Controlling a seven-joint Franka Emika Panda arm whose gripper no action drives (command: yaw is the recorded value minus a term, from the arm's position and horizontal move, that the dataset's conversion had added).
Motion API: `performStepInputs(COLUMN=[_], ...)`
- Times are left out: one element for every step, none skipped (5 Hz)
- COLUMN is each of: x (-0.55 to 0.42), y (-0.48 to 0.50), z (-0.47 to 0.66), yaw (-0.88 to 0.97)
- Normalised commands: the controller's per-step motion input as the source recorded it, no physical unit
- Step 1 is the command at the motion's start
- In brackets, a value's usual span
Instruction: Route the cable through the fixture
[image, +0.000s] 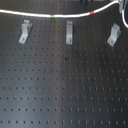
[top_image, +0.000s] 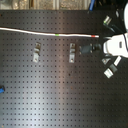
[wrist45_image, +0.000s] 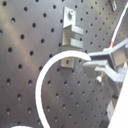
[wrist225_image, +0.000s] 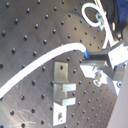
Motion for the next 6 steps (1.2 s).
performStepInputs(x=[-0.002, 0.279, 0.256, 0.036, -0.002, 0.000], y=[0.064, 0.137, 0.126, 0.036, 0.001, 0.001], z=[0.04, -0.04, 0.00, 0.18, 0.19, 0.14], yaw=[0.86, 0.16, 0.08, 0.00, -0.01, 0.00])
